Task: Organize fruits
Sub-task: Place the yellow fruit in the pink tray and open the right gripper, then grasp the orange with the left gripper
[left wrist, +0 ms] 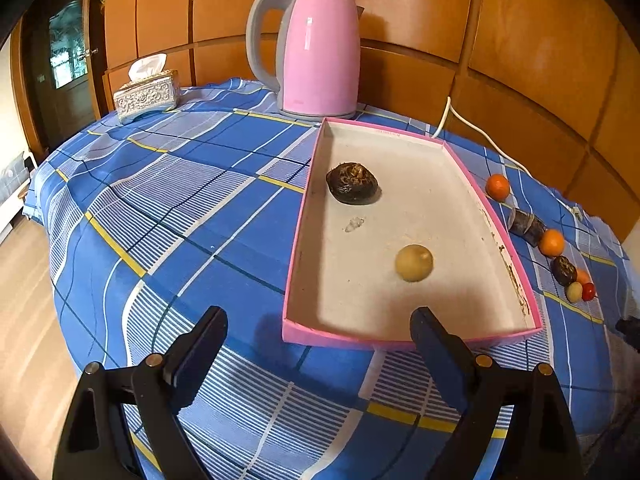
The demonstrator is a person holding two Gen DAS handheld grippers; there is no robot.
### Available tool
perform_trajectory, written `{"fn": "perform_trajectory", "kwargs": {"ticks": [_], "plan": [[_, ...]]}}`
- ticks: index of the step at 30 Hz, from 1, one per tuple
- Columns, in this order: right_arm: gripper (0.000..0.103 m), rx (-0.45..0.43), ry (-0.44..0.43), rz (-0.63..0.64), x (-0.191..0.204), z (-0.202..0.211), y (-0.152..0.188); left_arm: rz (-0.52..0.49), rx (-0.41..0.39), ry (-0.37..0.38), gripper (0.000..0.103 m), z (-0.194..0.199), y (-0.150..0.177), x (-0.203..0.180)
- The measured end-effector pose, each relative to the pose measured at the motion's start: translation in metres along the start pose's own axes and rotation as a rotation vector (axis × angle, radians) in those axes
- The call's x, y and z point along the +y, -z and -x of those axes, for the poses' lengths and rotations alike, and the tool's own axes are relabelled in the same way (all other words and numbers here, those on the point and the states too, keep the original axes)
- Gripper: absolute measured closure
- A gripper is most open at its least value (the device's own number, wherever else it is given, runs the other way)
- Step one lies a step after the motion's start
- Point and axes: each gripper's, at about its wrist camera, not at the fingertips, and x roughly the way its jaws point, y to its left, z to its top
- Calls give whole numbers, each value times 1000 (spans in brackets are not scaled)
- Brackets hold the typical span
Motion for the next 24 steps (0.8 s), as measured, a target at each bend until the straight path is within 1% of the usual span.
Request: {"fn": "perform_trajectory", "kwargs": {"ticks": [2,3,4,5,9,12,16,17,18,19,20,22,24], "plan": [[68,10,29,-7,-3,-6,4,-10,3,-1,10,0,0,-2],[67,12,30,-12,-6,-9,6,-13,4,-2,10,0,0,-2],[63,-8,33,-15,-7,-8,8,-17,5,-2,10,0,0,-3],[62,-11,42,-9,-6,-9,9,-21,7,-2,10,0,-1,-4],[60,-33,55,5,-2,-8,12,-24,-2,8,10,4,-6,-7],[54,-37,61,1,-2,-8,14,-40,-13,22,10,7,-14,-13],[46,-35,68,-20,-4,-9,14,-74,-27,54,10,9,-33,-25],[43,-35,66,-26,-4,-9,14,-83,-29,62,10,8,-38,-28],[42,-33,61,-33,-6,-10,13,-91,-31,71,10,8,-44,-32],[39,-31,58,-42,-7,-10,13,-97,-38,82,10,8,-52,-36],[35,-30,46,-59,-9,-11,13,-104,-45,85,10,7,-58,-40],[31,-25,20,-85,-12,-11,13,-133,-67,88,10,6,-73,-52],[29,-25,29,-90,-9,-11,13,-163,-83,103,10,3,-86,-66]]}}
